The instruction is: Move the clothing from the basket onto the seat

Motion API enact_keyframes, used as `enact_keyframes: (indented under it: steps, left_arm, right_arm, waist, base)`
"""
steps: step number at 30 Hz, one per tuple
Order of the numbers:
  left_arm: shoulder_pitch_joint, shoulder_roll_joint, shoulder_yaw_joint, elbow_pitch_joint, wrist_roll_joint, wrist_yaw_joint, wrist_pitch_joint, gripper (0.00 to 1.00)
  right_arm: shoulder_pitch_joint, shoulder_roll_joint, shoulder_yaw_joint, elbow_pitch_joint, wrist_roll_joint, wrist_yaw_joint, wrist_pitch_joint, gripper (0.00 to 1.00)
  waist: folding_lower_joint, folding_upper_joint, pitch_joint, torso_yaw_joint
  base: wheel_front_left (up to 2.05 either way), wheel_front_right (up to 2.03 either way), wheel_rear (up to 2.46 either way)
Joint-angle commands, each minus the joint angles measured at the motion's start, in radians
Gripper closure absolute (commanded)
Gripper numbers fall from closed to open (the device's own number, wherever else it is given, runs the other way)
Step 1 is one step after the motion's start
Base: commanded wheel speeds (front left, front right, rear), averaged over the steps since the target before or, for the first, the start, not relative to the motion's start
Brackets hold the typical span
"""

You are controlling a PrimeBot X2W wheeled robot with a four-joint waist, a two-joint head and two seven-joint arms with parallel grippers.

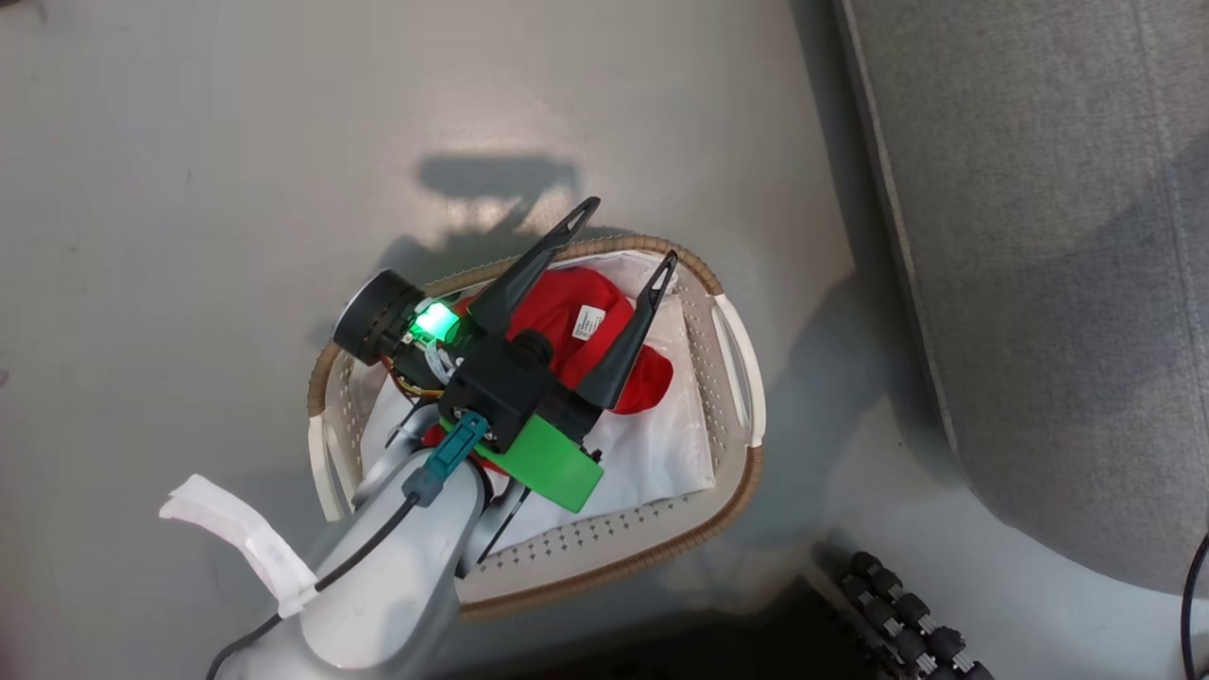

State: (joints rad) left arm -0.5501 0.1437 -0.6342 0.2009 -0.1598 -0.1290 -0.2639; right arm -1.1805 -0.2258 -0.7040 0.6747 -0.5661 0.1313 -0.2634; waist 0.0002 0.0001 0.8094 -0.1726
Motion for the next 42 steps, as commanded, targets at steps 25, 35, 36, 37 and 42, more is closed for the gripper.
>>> enact_keyframes:
  steps: [25, 35, 36, 37, 42]
  left_arm:
    - [0.072, -0.055, 0.071, 0.025, -0.039, -0.003, -0.001, 0.0]
    - [0.193, -0.083, 0.191, 0.058, -0.065, -0.001, -0.001, 0.0]
    - [0.205, -0.083, 0.205, 0.06, -0.064, 0.001, -0.001, 0.0]
    - [0.219, -0.084, 0.223, 0.064, -0.064, 0.002, -0.001, 0.0]
    - [0.278, -0.089, 0.301, 0.079, -0.069, 0.016, -0.001, 0.0]
  right_arm:
    - [0.409, 0.063, 0.124, -0.127, 0.118, -0.001, -0.002, 0.0]
    - [0.495, 0.063, 0.199, -0.112, 0.143, -0.001, -0.002, 0.0]
    - [0.499, 0.063, 0.215, -0.114, 0.143, -0.001, -0.002, 0.0]
    - [0.503, 0.067, 0.228, -0.117, 0.147, -0.001, -0.002, 0.0]
    - [0.525, 0.096, 0.298, -0.123, 0.193, -0.001, -0.002, 0.0]
  waist:
    - [-0.0002, -0.0001, -0.273, 0.071]
    - [-0.0002, -0.0001, -0.497, 0.16]
    - [-0.0002, -0.0001, -0.512, 0.166]
    - [-0.0002, -0.0001, -0.534, 0.176]
    - [-0.0002, -0.0001, -0.61, 0.213]
  base:
    - [0.0, 0.0, 0.0]
    - [0.0, 0.0, 0.0]
    - [0.0, 0.0, 0.0]
    - [0.0, 0.0, 0.0]
    - [0.0, 0.0, 0.0]
